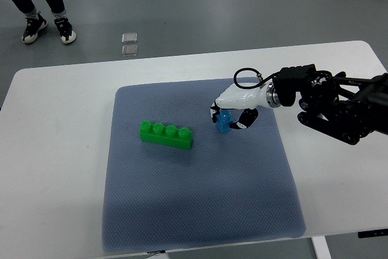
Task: Stack blue block on green block with right hand
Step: 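Lower the right hand and close fingers around the blue block, then lift the blue block and carry it over the green brick, then press the blue block down onto the green brick's studs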
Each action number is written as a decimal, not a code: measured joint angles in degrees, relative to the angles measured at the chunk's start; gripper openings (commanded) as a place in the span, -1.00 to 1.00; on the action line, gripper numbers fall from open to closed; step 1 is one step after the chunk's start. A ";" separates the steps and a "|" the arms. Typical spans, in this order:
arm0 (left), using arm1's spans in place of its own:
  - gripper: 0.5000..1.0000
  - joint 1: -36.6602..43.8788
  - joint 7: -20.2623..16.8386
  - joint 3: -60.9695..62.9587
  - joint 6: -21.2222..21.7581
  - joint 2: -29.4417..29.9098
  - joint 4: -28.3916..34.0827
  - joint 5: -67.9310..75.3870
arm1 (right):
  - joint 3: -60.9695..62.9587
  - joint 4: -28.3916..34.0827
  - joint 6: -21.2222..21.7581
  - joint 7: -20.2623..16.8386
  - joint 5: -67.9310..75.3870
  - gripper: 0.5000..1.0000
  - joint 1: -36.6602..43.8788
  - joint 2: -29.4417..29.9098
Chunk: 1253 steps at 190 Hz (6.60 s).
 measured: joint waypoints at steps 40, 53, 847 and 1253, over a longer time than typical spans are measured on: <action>1.00 0.00 0.00 0.00 0.00 0.00 0.00 0.00 | 0.00 0.00 0.03 0.00 0.00 -0.61 0.07 0.00; 1.00 0.00 0.00 0.00 0.00 0.00 0.00 0.00 | 0.00 0.00 0.04 0.00 0.00 -0.70 0.08 0.00; 1.00 0.00 0.00 0.00 0.00 0.00 0.00 0.00 | -2.59 2.70 -9.45 5.51 -4.20 -0.77 5.67 8.62; 1.00 0.00 0.00 0.00 0.00 0.00 0.00 0.00 | -3.18 -0.56 -12.00 5.30 -6.84 -0.78 3.72 9.76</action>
